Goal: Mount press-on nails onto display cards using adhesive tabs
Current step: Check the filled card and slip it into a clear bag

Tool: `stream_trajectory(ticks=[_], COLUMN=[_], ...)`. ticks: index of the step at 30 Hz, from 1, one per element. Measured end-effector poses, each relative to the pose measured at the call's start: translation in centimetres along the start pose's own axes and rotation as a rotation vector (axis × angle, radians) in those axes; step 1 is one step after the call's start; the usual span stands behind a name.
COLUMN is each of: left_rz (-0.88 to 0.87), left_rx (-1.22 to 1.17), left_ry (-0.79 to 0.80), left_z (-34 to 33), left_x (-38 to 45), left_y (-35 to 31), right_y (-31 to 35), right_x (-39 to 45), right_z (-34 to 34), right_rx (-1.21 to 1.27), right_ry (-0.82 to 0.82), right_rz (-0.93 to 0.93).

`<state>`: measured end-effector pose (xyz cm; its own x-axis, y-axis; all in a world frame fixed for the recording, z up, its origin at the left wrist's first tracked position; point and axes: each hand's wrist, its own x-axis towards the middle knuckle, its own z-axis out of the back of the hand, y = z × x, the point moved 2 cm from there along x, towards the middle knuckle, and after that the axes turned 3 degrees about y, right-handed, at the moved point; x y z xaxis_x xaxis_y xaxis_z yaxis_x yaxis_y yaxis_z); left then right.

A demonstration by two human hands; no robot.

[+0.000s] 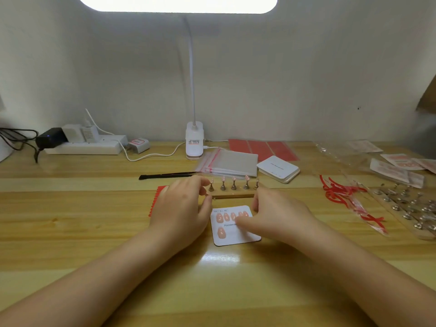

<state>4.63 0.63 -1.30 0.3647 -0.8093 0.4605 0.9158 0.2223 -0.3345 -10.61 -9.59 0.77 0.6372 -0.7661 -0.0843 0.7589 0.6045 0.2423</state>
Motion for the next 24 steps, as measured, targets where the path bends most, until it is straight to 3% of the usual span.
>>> stream_trajectory(ticks=[3, 7, 10, 14, 17, 24], left_rz=[-0.015, -0.041, 0.002, 0.126, 0.121, 0.074], left_rx=[0.01, 0.008, 0.018, -0.046, -0.083, -0.16], left_ry=[0.026, 0.029, 0.059, 0.256, 0.339, 0.185], left_z=[-0.2, -0.2, -0.3, -1.0, -1.4, -1.1], left_x=[0.0, -0.3, -0.2, 0.0, 0.1, 0.1], left_y=[-0.1, -0.5, -0.5, 0.1, 0.3, 0.2], right_y=[0.0, -0.6, -1.6, -2.9, -3.3, -3.5], right_x=[0.1, 0.8, 1.5, 2.5, 3.2, 4.0], right_z=[0.3, 0.2, -0.2, -1.1, -1.5, -1.8], right_rx=[0.078, 0.21, 0.164, 0.159, 0.204, 0.211], right_ry=[-0.048, -0.289, -0.422, -0.433, -0.413, -0.409], right_rz=[0.05, 0.131, 0.134, 0.106, 0.107, 0.105])
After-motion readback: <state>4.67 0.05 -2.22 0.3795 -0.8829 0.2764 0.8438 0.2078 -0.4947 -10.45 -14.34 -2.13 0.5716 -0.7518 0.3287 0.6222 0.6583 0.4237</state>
